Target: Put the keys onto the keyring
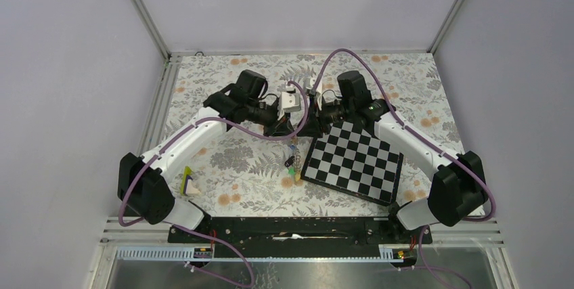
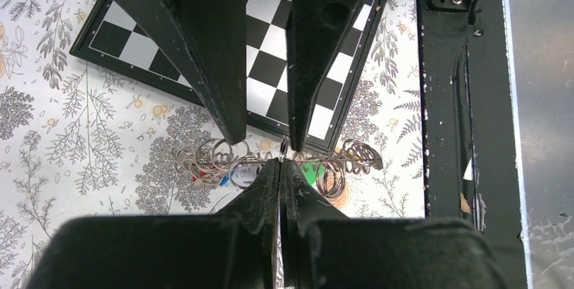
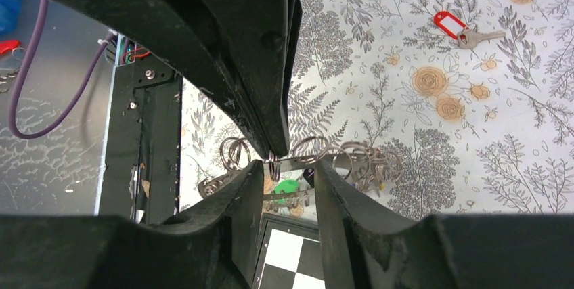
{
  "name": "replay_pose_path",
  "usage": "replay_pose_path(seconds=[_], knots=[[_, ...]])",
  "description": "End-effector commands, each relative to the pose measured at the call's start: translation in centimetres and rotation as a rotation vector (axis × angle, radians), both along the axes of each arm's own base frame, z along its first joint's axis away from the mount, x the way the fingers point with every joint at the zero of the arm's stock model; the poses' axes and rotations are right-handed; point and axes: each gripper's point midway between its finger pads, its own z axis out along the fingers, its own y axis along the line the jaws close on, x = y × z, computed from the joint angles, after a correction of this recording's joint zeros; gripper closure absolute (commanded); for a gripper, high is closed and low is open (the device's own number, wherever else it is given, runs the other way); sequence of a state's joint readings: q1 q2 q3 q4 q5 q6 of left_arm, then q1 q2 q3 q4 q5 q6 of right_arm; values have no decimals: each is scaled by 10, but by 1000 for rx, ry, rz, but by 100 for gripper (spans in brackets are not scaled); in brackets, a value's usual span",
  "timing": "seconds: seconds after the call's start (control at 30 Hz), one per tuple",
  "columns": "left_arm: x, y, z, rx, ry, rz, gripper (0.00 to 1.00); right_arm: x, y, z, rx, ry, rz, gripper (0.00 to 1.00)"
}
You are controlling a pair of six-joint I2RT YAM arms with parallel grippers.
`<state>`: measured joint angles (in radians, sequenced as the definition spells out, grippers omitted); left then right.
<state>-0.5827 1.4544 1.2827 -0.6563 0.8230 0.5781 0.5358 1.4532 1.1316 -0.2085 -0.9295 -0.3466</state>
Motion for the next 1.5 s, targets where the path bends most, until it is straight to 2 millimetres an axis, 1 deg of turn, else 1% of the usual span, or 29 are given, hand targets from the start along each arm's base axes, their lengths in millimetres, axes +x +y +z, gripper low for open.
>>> replay_pose_path(seconds=[0.0,0.13,0.23,0.47,0.53,0.73,0.9,0.97,1.07,1.1,1.13,1.23,1.3,1.4,1.47], knots=[[-3,-9,27,-68,-41,-30,100,0,5,23,66,-44,25,61],[-3,-10,27,-69,-35,-31,100,-3,6,18,75,-23,37,69],[-3,-11,27,-70,-35,-34,100,-4,6,15,73,-14,43,72],[-1,-11,25,-66,-40,-35,100,-7,5,10,70,-3,52,67],[-1,-11,24,-63,-39,-34,100,-7,5,9,69,0,52,67],[-2,-11,23,-66,-34,-41,100,-7,7,9,73,15,60,77],[-2,-12,25,-71,-28,-42,100,-8,8,6,72,32,68,83],[-2,-13,26,-75,-25,-46,100,-8,8,6,73,35,69,88],[-2,-13,26,-79,-22,-50,100,-6,9,11,76,25,59,99],[-2,-13,26,-86,-18,-46,99,-5,9,15,82,19,53,100],[-1,-12,28,-99,-15,-45,95,-4,9,20,90,14,43,100],[3,-5,37,-166,14,-37,78,-1,9,38,116,10,30,100],[6,1,45,-228,42,-33,69,0,10,50,135,13,25,100],[7,7,54,-302,68,-27,60,2,13,64,175,32,20,100],[9,7,59,-343,61,-21,56,3,16,73,204,48,20,100]])
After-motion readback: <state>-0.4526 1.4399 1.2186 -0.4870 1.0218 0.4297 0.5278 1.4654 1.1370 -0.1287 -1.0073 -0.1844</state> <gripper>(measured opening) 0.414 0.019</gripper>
